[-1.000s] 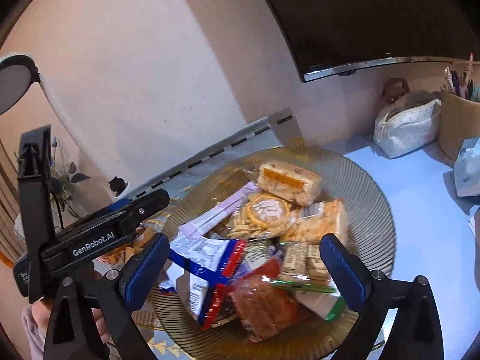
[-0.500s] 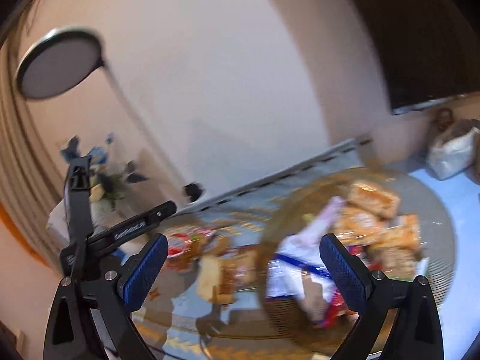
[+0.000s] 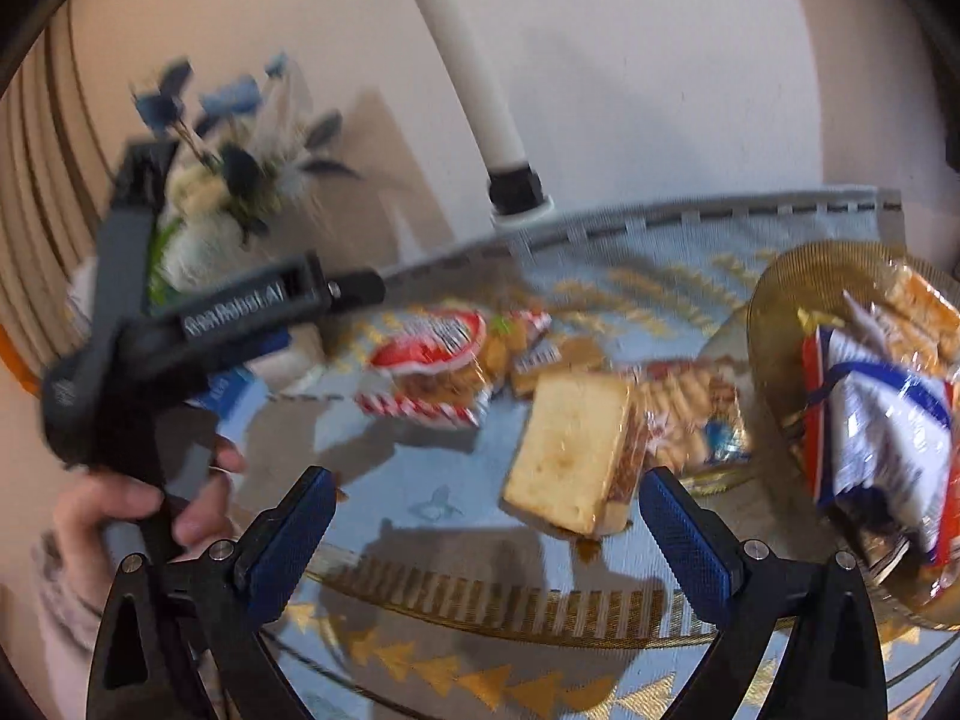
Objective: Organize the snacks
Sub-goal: 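Move both tools back over the remaining snacks on the placemat, then grasp the red-and-white bread pack with the left tool while the right tool grasps the toast loaf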
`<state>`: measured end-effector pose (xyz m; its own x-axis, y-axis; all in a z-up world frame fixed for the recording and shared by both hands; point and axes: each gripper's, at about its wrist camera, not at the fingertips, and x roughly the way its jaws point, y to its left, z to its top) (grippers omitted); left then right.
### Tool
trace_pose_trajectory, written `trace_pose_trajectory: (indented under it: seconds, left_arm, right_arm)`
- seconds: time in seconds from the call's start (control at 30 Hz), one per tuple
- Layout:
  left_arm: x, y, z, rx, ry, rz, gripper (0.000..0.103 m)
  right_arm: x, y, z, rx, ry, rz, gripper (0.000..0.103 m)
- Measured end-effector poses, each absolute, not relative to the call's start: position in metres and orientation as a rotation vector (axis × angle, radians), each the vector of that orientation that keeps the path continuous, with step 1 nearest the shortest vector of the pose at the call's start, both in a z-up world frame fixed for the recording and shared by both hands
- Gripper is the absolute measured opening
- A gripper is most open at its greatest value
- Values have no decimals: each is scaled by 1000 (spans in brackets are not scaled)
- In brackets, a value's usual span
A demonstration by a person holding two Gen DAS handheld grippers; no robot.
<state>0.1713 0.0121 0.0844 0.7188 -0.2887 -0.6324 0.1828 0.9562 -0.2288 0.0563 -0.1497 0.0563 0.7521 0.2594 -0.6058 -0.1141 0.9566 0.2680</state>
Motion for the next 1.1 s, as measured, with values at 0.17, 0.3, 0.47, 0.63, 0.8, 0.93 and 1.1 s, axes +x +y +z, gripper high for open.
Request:
trace_pose_trajectory:
  seconds: [0.17,0.3,0.47,0.63,0.8,0.93,1.1]
  left_arm:
    - [180,-7,60,-125,757,-319,100]
    - [184,-15,40,-101,759,-334,100]
    - [190,-14,6,-172,770,-344,103]
    - [194,-16,2,-211,801,-354,103]
    - [194,-19,1,-215,809,-359,103]
    - [195,-19,0,-218,811,-360,103]
    - [194,-17,0,-220,812,-360,103]
  right_arm:
    - [78,-146,29,214,748,137,101]
    - [95,-144,11,177,752,74,101]
    - [116,-152,-8,266,795,111,103]
    - [111,-164,-7,339,762,150,103]
    - [112,-160,-6,339,763,149,103]
    - [111,-161,-5,340,762,149,103]
    - [111,-161,-4,340,762,149,103]
